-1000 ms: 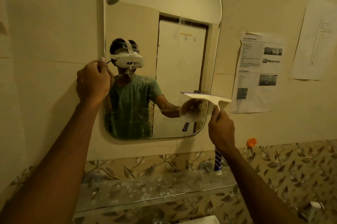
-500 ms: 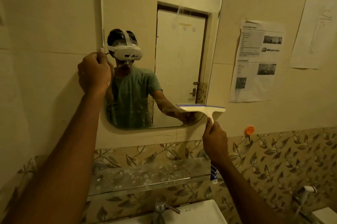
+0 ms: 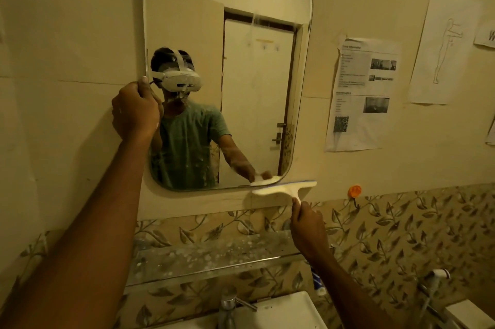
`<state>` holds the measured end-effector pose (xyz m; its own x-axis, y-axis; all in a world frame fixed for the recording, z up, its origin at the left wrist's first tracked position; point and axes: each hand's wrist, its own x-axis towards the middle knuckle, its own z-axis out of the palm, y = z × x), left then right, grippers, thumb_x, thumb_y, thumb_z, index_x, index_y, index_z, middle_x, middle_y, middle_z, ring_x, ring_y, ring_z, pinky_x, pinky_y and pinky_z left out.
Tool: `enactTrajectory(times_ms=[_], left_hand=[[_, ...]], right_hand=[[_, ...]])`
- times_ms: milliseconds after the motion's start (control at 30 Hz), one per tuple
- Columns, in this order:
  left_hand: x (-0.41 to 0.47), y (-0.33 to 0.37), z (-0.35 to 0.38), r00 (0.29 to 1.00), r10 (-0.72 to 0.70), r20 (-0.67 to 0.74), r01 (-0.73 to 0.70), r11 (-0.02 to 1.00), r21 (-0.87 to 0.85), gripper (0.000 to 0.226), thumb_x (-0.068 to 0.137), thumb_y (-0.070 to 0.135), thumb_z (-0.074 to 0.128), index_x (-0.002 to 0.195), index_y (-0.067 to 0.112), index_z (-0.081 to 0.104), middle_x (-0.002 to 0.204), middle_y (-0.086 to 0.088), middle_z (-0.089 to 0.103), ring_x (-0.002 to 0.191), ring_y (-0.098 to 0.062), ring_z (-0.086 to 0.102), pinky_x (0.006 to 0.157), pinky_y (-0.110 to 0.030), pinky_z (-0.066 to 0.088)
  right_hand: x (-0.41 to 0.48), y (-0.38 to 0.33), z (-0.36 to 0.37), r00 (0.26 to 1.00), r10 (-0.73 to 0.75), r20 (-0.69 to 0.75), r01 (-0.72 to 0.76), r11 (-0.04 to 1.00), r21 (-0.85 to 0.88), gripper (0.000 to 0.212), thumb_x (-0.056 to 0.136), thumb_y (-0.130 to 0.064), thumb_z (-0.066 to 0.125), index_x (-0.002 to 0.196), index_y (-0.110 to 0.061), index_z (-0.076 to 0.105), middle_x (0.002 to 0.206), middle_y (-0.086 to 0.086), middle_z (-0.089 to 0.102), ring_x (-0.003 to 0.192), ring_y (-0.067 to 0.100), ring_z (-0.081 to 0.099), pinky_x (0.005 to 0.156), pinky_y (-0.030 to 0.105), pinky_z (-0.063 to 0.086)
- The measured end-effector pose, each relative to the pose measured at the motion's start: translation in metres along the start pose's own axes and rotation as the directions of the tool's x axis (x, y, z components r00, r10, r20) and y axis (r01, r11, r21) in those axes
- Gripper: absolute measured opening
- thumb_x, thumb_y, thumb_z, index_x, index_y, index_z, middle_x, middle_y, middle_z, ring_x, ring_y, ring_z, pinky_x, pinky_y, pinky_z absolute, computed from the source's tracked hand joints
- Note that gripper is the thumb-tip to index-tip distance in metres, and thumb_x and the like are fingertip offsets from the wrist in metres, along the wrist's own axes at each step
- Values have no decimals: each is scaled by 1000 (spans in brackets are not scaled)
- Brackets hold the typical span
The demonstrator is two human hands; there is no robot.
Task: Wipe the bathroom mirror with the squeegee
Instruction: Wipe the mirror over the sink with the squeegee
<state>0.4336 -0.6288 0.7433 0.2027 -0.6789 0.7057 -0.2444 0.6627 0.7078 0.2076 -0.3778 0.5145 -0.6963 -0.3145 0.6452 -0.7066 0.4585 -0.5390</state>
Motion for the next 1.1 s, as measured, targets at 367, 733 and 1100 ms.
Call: enactTrajectory(times_ms=[367,733,1100], left_hand=[[0,3,-5,1000,5,25,-5,1000,25,47,100,45,33,82,12,60,88,-14,67,76,-23,55,64,-33,35],[6,3,-12,991,-4,134,5,1000,-9,47,100,44,34,78,11,59,78,-6,62,73,-23,56,65,-35,44],[12,3,-17,981,7,195,-5,1000,-14,46,100,44,36,75,14,60,69,-3,61,69,-25,60,62,-33,44]], right_hand=[[-5,-21,-19,997,68,-45,-58,979,193,42,104,-39,30,87,-13,59,61,-4,58,53,10,56,43,28,39],[63,-114,-49,993,-39,-113,85,892,444,32,104,-35,35,91,-17,58,70,4,63,61,18,62,53,36,52],[169,-217,-113,960,-132,-246,248,806,537,39,105,-35,34,75,-20,52,62,3,59,40,6,56,39,22,48]])
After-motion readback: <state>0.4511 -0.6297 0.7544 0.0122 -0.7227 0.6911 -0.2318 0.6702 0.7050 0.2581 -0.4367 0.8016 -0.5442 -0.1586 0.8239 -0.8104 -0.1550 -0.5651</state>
